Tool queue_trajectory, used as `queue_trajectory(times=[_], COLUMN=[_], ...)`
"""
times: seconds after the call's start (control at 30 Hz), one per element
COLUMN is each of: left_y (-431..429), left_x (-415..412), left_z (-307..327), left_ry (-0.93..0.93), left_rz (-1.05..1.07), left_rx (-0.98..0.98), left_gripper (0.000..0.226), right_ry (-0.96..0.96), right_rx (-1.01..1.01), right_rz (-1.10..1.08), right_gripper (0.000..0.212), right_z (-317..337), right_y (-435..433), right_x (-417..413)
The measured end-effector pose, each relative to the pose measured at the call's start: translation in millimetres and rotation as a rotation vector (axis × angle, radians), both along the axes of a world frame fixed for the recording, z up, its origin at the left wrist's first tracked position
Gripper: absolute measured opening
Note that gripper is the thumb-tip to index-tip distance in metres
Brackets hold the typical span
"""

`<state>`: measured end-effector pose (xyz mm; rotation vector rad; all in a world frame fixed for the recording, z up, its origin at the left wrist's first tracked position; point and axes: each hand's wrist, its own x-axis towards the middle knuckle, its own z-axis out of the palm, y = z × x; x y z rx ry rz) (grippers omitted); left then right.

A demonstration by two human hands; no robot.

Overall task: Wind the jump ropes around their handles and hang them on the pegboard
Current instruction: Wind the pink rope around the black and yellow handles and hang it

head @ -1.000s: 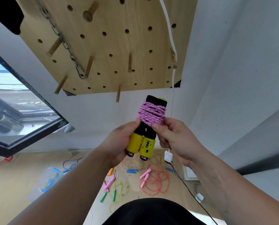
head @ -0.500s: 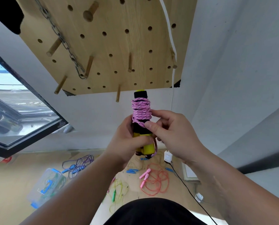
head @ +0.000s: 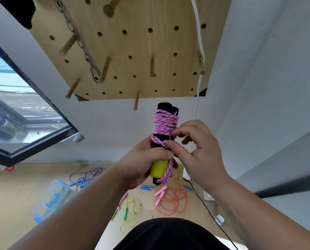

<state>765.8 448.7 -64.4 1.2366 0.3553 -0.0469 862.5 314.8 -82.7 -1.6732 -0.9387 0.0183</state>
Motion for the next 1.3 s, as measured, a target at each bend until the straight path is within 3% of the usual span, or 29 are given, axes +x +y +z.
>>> queue_trajectory(times=[0.3,0.57,0.87,1.07,1.3], left_y=[4.8,5.6,3.5,2.5,5.8], left_x=[-5.0,-0.9,6.0,8.0,15.4], left_z=[2.3,2.4,2.0,-4.2,7.5], left_ry=[0.141,0.252,0.260,0.235,0.131], left_rz=[0.095,0.236,0.275,0.277,0.153], left_rx=[-0.023,-0.026,0.221,0.305,0.372], left_gripper=[0.038,0.064,0.022,0.016,0.040], right_ry=[-0.101,-0.064,0.145,0.056,0.209], right_rx=[-0.087,-0.136,-0.152,-0.278,-0.112], right_rz=[0.100,0.099,0.080,0.091,0.136], right_gripper=[0.018,0.017,0.016,0.015,0.007], right_z=[2.0,6.6,4.8,4.3,8.3], right_y=[5.5,9.8,9.4,10.3,15.8], right_x=[4.6,3.6,6.6,12.8,6.9])
